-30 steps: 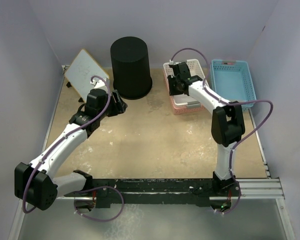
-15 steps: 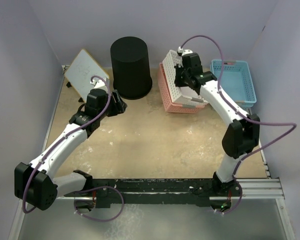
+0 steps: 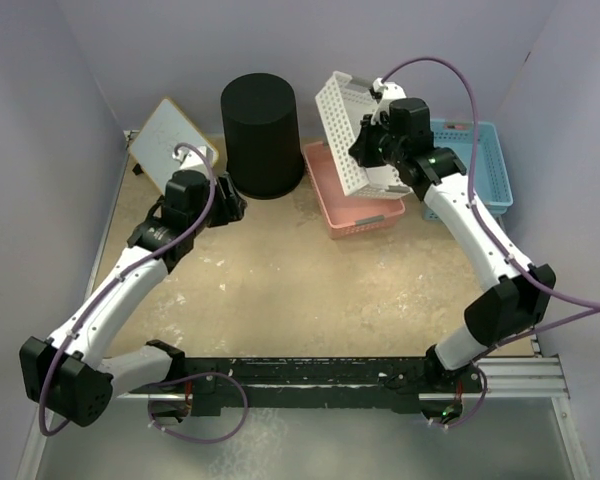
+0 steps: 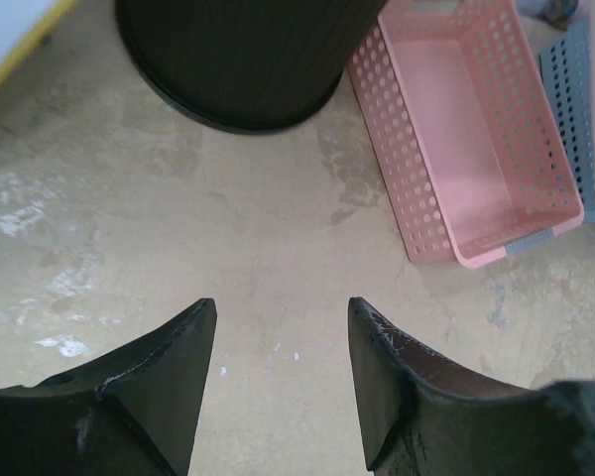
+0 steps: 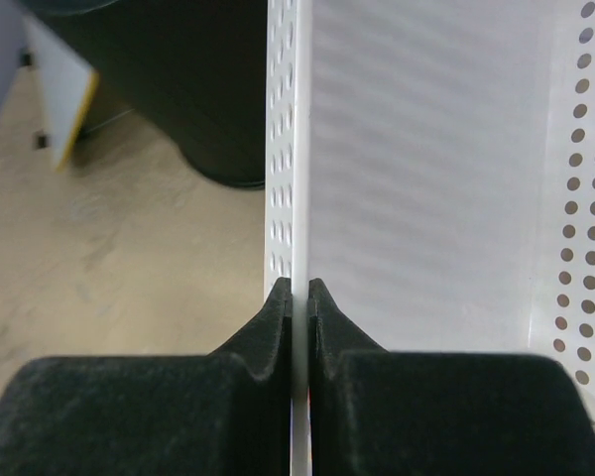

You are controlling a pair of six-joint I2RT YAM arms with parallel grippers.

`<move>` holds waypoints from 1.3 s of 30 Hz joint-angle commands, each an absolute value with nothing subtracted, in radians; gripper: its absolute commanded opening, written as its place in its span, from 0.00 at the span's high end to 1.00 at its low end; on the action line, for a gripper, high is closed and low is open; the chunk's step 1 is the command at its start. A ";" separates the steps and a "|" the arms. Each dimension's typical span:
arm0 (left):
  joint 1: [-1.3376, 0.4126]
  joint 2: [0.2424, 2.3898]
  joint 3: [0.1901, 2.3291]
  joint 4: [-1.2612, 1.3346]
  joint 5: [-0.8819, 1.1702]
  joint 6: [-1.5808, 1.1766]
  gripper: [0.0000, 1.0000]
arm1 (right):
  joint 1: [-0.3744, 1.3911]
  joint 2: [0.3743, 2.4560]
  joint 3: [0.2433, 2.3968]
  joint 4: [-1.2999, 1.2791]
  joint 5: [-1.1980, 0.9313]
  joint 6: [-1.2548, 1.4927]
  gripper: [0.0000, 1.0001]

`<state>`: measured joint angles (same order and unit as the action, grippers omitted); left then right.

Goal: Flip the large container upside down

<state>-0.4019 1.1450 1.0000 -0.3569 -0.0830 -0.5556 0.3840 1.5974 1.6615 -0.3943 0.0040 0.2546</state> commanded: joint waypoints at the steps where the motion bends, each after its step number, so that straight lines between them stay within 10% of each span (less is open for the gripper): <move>1: -0.401 1.051 1.153 -0.426 -0.237 -0.486 0.48 | 0.391 1.469 1.601 -0.332 -0.346 0.320 1.00; 17: -0.399 0.933 1.406 -0.409 -0.406 -0.496 0.54 | 0.735 1.466 1.385 -0.135 -0.799 0.429 1.00; 29: -0.399 0.932 1.445 -0.385 -0.401 -0.496 0.54 | 0.776 1.793 1.343 0.865 -1.062 1.335 1.00; 39: -0.398 0.969 1.409 -0.382 -0.385 -0.506 0.55 | 0.730 1.900 1.143 0.890 -0.972 1.576 1.00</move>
